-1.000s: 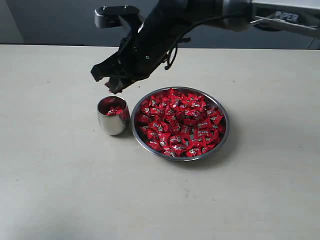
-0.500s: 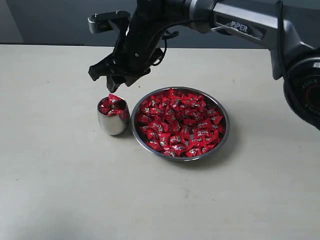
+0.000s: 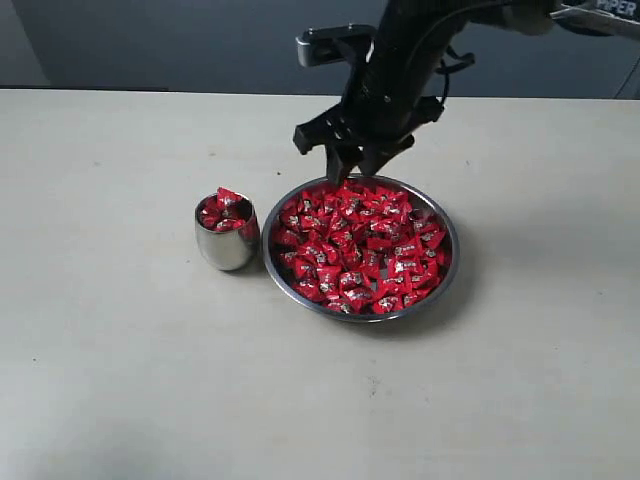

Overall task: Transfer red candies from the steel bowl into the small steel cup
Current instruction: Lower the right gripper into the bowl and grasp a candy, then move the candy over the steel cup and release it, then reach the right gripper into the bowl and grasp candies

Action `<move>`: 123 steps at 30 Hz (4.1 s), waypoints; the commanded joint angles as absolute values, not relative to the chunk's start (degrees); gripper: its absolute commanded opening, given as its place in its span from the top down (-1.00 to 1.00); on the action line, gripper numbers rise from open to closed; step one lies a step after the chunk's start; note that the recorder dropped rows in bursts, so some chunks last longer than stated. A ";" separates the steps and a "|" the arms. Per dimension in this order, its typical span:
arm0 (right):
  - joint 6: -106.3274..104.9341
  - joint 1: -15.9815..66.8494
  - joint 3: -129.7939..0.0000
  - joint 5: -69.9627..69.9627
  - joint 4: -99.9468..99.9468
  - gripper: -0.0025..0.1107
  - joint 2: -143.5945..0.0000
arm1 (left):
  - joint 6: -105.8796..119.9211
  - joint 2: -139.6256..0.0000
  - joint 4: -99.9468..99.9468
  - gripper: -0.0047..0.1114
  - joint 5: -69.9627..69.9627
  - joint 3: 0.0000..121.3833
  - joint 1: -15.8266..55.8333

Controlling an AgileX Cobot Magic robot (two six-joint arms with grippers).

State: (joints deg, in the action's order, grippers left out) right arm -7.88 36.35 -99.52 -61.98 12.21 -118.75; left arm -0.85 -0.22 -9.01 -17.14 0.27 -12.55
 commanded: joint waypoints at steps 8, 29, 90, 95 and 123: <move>-10.02 35.31 -77.45 -48.59 10.91 0.16 -110.64 | -1.07 0.00 -9.13 0.91 -16.74 0.00 -12.49; -14.80 35.31 -70.59 -36.19 17.47 0.16 -114.06 | -1.07 0.00 -9.13 0.91 -16.62 0.00 -12.49; -24.33 42.90 -103.93 -52.70 33.56 0.95 -126.76 | -1.07 0.00 -9.13 0.91 -16.75 0.00 -12.49; -23.65 42.90 -103.93 -52.19 32.08 0.27 -127.70 | -1.07 0.00 -9.13 0.91 -16.75 0.00 -12.49; -16.39 32.05 -81.79 -49.18 16.58 0.20 -118.01 | -1.07 0.00 -9.13 0.91 -16.63 0.00 -12.49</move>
State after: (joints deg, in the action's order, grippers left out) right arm -15.15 32.29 -83.38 -51.99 16.82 -118.71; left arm -0.85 -0.22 -9.01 -17.24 0.27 -12.55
